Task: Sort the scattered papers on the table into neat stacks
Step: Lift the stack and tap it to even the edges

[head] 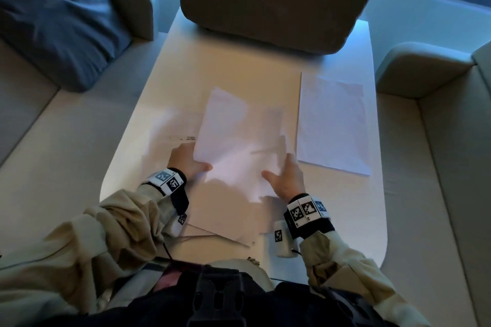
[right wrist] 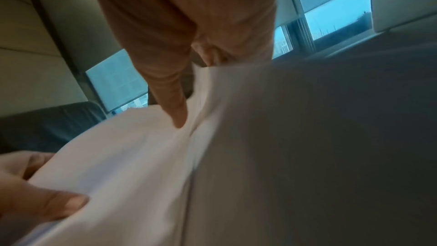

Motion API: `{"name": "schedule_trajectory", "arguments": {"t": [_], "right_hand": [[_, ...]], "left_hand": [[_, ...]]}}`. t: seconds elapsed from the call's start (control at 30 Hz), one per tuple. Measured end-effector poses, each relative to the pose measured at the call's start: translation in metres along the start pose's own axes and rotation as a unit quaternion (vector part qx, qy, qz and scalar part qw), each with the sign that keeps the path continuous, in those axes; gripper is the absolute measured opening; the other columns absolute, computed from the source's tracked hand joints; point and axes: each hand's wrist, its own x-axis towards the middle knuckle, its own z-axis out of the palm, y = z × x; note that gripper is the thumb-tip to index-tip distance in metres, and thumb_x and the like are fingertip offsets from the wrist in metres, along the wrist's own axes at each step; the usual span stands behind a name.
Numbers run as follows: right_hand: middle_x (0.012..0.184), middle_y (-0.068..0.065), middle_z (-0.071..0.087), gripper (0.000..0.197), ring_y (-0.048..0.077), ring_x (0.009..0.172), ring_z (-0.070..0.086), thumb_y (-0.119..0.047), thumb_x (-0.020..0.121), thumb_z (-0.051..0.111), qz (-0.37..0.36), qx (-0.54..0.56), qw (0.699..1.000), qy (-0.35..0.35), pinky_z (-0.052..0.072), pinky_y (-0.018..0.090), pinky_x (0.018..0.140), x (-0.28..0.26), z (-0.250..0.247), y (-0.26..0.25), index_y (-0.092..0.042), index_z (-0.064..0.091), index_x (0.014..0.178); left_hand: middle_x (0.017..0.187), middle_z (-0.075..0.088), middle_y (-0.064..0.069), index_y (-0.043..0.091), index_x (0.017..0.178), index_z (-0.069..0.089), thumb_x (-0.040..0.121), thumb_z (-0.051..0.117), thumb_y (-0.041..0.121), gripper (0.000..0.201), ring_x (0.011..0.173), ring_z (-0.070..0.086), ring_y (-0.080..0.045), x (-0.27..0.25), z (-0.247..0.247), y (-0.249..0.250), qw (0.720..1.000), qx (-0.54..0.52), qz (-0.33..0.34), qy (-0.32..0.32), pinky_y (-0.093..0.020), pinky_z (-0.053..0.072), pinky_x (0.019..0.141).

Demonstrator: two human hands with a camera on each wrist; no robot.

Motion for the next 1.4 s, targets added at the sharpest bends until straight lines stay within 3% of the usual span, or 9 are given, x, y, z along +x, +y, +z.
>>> {"name": "schedule_trajectory", "arguments": {"t": [0.13,0.37,0.43,0.53,0.77,0.87,1.0,1.27,1.4], "right_hand": [[0.107,0.003,0.063,0.035,0.024,0.099,0.06,-0.022,0.089,0.062,0.042,0.065,0.996,-0.032,0.049,0.035,0.09,0.01,-0.004,0.003,-0.006,0.057,0.12],[0.088,0.012,0.068,0.014,0.023,0.074,0.061,-0.017,0.092,0.054,0.03,0.207,0.978,0.007,0.053,0.041,0.073,0.027,-0.051,0.0,-0.017,0.066,0.087],[0.082,0.012,0.065,0.014,0.022,0.073,0.058,-0.022,0.089,0.053,0.015,0.219,0.975,0.041,0.052,0.045,0.07,0.032,-0.062,-0.003,-0.016,0.065,0.085],[0.081,0.009,0.064,0.015,0.02,0.072,0.057,-0.02,0.092,0.051,-0.01,0.232,0.97,0.067,0.05,0.04,0.07,0.032,-0.073,-0.015,-0.016,0.064,0.085],[0.086,0.006,0.066,0.015,0.02,0.075,0.059,-0.015,0.096,0.052,-0.115,0.226,0.966,-0.053,0.049,0.037,0.071,-0.001,-0.068,-0.064,-0.018,0.067,0.095],[0.087,0.005,0.067,0.013,0.018,0.076,0.059,-0.015,0.094,0.056,-0.141,0.229,0.959,-0.093,0.047,0.031,0.07,-0.011,-0.066,-0.075,-0.017,0.069,0.096],[0.087,-0.004,0.072,0.014,0.014,0.082,0.062,-0.02,0.093,0.059,-0.124,0.258,0.957,-0.047,0.05,0.031,0.077,-0.004,-0.071,-0.07,-0.023,0.072,0.092],[0.121,0.007,0.063,0.036,0.024,0.111,0.059,-0.022,0.091,0.06,0.052,-0.041,0.998,-0.009,0.046,0.04,0.101,0.03,-0.036,-0.005,-0.006,0.058,0.123],[0.109,0.013,0.06,0.049,0.022,0.093,0.057,-0.035,0.071,0.08,0.061,-0.158,0.984,-0.047,0.05,0.028,0.073,0.024,-0.009,0.0,-0.003,0.061,0.103]], "left_hand": [[0.116,0.065,-0.016,0.004,0.113,0.065,0.075,0.077,0.022,0.044,0.106,0.06,-0.03,0.008,-0.021,-0.005,0.999,-0.028,0.018,-0.027,-0.027,0.043,0.086],[0.099,0.065,-0.012,0.006,0.096,0.072,0.074,0.079,0.024,0.029,0.099,0.061,-0.029,0.028,-0.076,-0.035,0.997,-0.007,0.057,-0.048,-0.027,0.042,0.075],[0.105,0.06,-0.003,0.02,0.082,0.073,0.074,0.079,0.014,0.011,0.103,0.058,-0.025,0.027,-0.083,-0.037,0.993,-0.005,0.106,-0.06,-0.018,0.037,0.078],[0.126,0.049,0.006,0.045,0.068,0.068,0.072,0.079,0.004,0.042,0.109,0.052,-0.015,0.026,-0.087,-0.03,0.979,-0.048,0.186,-0.073,-0.007,0.037,0.086],[0.151,0.029,0.003,0.033,0.081,0.077,0.069,0.038,0.02,0.043,0.142,0.02,-0.019,0.017,-0.074,0.017,0.935,0.036,0.352,0.007,-0.045,0.011,0.114],[0.124,0.062,0.002,0.032,0.082,0.077,0.071,0.056,0.027,0.025,0.115,0.057,-0.02,0.013,-0.075,0.03,0.942,0.038,0.335,0.009,-0.042,0.028,0.11],[0.089,0.072,0.006,0.031,0.086,0.076,0.074,0.072,0.017,0.019,0.081,0.065,-0.023,0.01,-0.084,0.027,0.953,0.002,0.295,0.065,-0.039,0.053,0.076],[0.106,0.071,-0.003,0.032,0.113,0.064,0.082,0.063,0.025,0.032,0.093,0.066,-0.027,0.014,-0.113,-0.002,0.961,-0.04,0.218,0.164,-0.035,0.05,0.086],[0.109,0.068,-0.015,0.026,0.127,0.055,0.084,0.066,0.02,0.045,0.093,0.064,-0.038,0.015,-0.116,-0.009,0.962,-0.028,0.192,0.19,-0.043,0.051,0.088]]}}
